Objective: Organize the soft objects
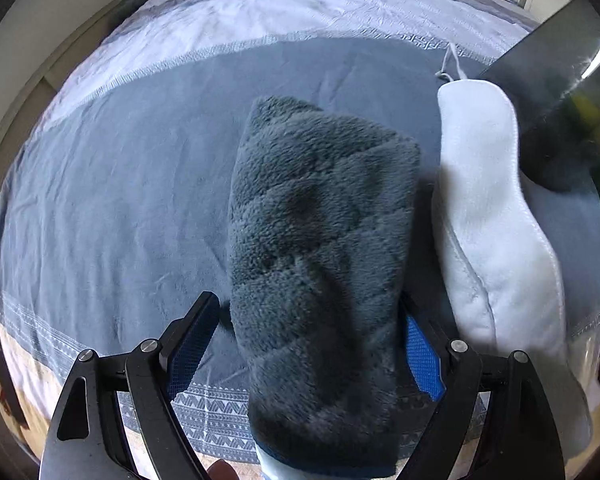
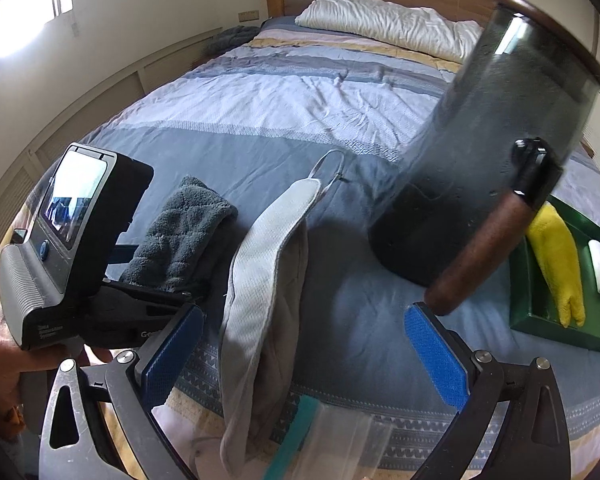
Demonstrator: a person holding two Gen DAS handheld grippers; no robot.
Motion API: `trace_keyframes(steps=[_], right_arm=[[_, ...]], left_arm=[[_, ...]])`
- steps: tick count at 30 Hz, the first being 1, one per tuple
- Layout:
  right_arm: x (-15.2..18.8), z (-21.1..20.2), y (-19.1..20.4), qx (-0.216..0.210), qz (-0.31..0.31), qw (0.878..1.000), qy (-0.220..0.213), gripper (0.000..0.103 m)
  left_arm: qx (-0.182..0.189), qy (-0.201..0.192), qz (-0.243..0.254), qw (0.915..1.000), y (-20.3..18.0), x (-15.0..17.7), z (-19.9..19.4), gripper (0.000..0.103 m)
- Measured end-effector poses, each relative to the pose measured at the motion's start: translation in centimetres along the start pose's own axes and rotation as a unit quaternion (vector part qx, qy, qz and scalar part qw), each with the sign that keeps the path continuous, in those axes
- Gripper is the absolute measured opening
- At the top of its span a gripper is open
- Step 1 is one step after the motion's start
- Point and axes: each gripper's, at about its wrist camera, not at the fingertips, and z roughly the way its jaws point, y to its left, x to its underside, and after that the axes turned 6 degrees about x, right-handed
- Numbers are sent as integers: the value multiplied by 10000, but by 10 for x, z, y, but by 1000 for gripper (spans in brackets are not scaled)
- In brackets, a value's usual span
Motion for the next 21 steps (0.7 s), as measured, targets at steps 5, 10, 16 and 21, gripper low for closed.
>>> trace_keyframes(steps=[5,10,16,21], right_arm=[[-2,21,10,35,-111,9997,193,103],[-10,43,14,23,-78,9993,377,103],[-18,65,15,26,-21,9986,534,103],[-23,81,15,-185,-33,9967,792,96]], left_arm=[[-25,-6,-31,10000,8,-3,5,83],[-119,-7,24,9999,14,-3,6,82],[-127,-16,29,9999,24,0,6,82],[-137,-59,138,9998,25,4,4,82]])
